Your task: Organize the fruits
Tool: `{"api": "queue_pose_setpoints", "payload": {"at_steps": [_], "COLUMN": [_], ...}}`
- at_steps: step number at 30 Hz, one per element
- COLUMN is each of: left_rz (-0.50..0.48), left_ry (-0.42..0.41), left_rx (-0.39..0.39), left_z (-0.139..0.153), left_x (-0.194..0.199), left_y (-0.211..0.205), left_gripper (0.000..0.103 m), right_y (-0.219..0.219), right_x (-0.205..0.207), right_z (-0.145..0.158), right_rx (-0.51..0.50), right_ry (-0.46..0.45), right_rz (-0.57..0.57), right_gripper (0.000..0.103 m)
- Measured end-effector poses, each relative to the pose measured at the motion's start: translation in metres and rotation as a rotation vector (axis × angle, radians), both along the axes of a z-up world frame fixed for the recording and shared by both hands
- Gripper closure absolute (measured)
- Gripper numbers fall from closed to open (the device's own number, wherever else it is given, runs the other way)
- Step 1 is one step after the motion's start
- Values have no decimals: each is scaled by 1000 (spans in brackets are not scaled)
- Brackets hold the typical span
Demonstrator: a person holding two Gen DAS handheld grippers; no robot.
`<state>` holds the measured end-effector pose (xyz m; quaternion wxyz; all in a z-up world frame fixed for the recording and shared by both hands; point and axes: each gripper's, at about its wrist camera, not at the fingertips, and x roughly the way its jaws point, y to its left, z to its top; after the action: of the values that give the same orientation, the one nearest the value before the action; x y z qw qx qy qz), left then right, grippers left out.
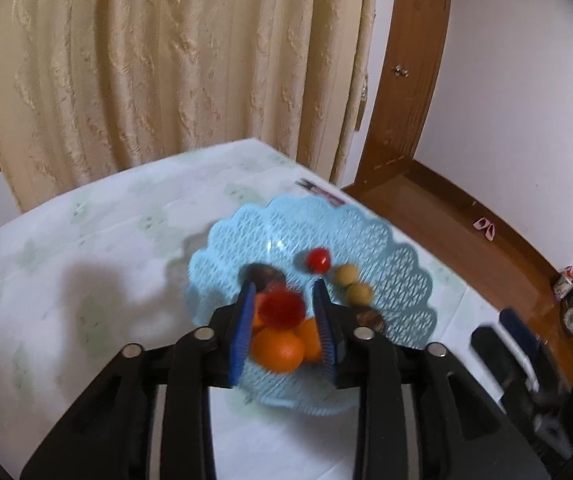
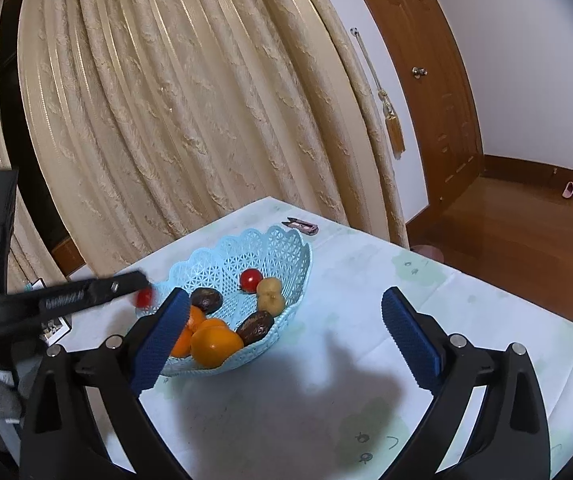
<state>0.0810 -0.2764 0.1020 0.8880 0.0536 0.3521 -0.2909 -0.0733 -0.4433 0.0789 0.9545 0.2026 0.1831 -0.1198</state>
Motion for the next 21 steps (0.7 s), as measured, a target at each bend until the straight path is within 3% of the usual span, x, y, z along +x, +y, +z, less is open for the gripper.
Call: {"api": "queue_pose_setpoints", "payload": {"at_steps": [1,2,3,7,17,21], "left_rz": [1,11,24,36,169,171], "left_ry": [-3,-16,-43,-83,-281,-284], "left_rx": [-5,-9,-14,41,254,262], "left_z": [2,4,6,3,-7,-9], "left_x": [1,1,0,0,-20,-23], "left_y": [-2,-2,-1,-2,-1,3], "left_gripper": [28,19,16,12,5,5], "right_y": [0,1,1,7,32,41], "right_x": [1,2,3,6,11,10], "right_z": [-1,-2,-3,-4,2,4], "right_rx": [3,5,5,-17,-181,-248], "right_ry": [4,7,10,21,68,78], "right_rz": [3,6,8,17,36,36], "right_gripper": [4,3,3,3,3,3]}}
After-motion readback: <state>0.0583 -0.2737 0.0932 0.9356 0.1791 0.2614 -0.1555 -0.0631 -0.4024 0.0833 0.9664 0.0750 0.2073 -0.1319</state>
